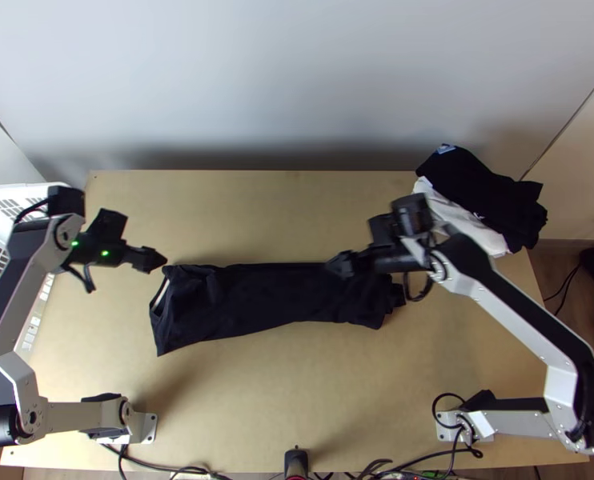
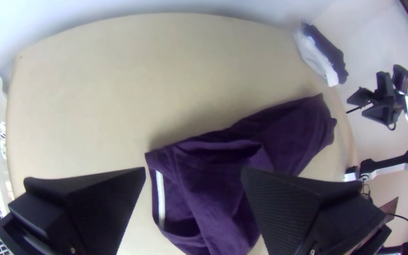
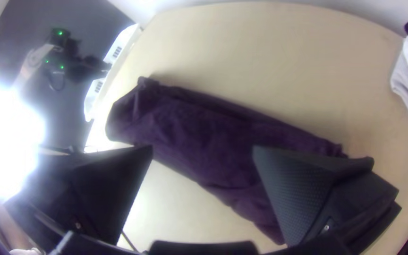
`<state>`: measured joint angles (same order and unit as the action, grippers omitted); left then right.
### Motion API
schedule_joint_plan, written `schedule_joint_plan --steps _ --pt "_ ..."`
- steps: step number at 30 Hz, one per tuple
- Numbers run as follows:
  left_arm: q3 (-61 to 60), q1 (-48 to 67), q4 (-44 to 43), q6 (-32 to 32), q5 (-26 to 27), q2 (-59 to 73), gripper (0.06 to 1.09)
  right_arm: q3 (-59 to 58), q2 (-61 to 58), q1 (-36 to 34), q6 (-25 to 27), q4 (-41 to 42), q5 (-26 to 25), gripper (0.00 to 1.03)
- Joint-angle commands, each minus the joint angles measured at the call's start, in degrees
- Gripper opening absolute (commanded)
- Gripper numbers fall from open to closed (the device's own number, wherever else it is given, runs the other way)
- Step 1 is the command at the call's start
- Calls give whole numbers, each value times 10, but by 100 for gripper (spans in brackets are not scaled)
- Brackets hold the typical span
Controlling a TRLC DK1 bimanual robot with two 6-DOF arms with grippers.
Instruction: Fold the t-shirt
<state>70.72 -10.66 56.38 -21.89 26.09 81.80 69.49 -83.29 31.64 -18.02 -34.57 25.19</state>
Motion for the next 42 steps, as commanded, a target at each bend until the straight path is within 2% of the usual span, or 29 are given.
schedule_joint_plan --steps 1,7,10,15,22,24,34,39,42 --pt "-3 -82 104 -11 134 10 104 43 -75 75 -48 -15 72 98" --pt "-56 -138 82 -27 150 28 104 81 -162 85 -81 2 135 98" --pt "-71 -166 81 -32 181 47 104 100 -202 88 -97 10 165 98" --pt "-88 -208 87 -62 206 83 104 135 -253 111 -97 20 169 98" --pt "-104 -256 172 -186 250 156 104 168 -315 117 -100 24 171 98" --pt "-108 -267 175 -196 253 171 104 173 -325 116 -100 25 171 98" --pt "-106 -288 159 -223 238 208 104 173 -360 113 -105 35 171 98" --pt "-121 -268 112 -224 182 213 104 173 -381 108 -103 51 171 98" --pt "-128 -263 90 -224 166 214 104 173 -392 102 -98 61 170 98"
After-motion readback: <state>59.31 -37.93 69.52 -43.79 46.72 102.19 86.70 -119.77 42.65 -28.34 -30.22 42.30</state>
